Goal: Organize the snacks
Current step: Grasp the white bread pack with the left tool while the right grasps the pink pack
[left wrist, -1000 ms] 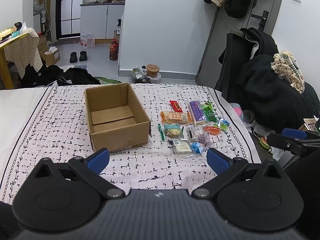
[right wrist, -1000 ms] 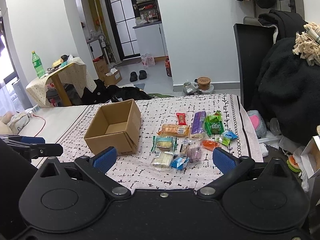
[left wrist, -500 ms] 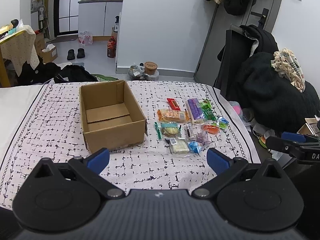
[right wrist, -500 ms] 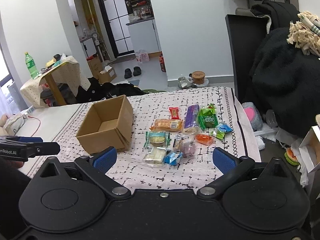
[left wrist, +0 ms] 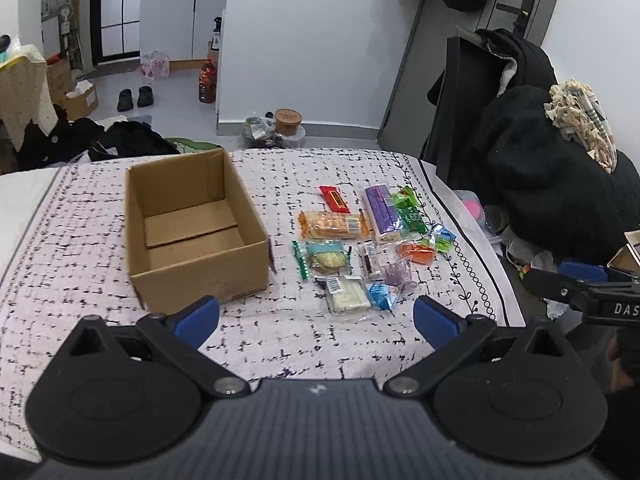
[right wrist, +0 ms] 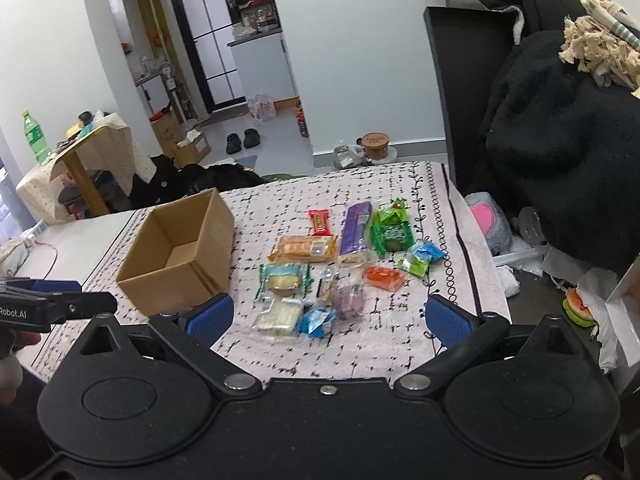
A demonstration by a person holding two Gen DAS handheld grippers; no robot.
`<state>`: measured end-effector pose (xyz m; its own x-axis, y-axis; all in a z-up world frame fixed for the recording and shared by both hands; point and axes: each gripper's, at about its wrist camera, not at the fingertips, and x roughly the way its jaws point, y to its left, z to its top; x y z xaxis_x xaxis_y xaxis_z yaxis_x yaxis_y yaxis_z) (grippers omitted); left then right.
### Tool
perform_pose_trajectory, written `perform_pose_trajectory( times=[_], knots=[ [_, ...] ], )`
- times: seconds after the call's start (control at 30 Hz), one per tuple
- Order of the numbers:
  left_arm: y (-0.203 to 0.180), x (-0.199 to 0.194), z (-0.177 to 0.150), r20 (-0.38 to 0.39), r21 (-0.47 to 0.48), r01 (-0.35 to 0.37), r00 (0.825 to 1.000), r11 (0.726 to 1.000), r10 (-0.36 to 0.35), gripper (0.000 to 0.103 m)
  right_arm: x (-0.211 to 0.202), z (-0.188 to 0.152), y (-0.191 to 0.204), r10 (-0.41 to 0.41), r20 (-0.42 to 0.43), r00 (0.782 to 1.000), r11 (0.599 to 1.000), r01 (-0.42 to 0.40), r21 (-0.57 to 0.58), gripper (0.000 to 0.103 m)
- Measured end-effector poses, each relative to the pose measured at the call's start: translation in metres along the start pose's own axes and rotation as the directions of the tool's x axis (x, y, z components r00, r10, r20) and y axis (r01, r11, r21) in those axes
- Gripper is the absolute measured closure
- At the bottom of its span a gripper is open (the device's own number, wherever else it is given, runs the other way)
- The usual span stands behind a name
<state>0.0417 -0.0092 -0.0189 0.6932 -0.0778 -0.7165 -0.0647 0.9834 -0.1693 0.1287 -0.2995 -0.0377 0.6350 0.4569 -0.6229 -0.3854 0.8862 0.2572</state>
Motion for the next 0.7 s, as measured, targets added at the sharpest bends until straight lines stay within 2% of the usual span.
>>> perform_pose_trajectory(
  times=[0.3, 0.57, 0.7],
  knots=[
    [-0.004, 0.038, 0.005, -0.041, -0.026, 0.018, 0.999, 0.999, -0.019, 0.001, 0.028, 0.000, -0.014, -0.002, -0.037, 0.999, 1.000, 0.002, 0.007, 0.001],
    [-0.008, 0.069, 0.010, -0.067, -0.042, 0.049, 0.996, 0.998, -0.052, 0.003, 0.058, 0.005, -0.026, 0.012, -0.070, 0.997, 0.999, -0.010, 0.035, 0.013],
    [-0.012, 0.089, 0.013, -0.076, -0.052, 0.057, 0.995, 0.997, -0.061, 0.004, 0.075, 0.008, -0.032, 0.025, -0.096, 0.995, 0.999, -0.020, 0.050, 0.023]
  ],
)
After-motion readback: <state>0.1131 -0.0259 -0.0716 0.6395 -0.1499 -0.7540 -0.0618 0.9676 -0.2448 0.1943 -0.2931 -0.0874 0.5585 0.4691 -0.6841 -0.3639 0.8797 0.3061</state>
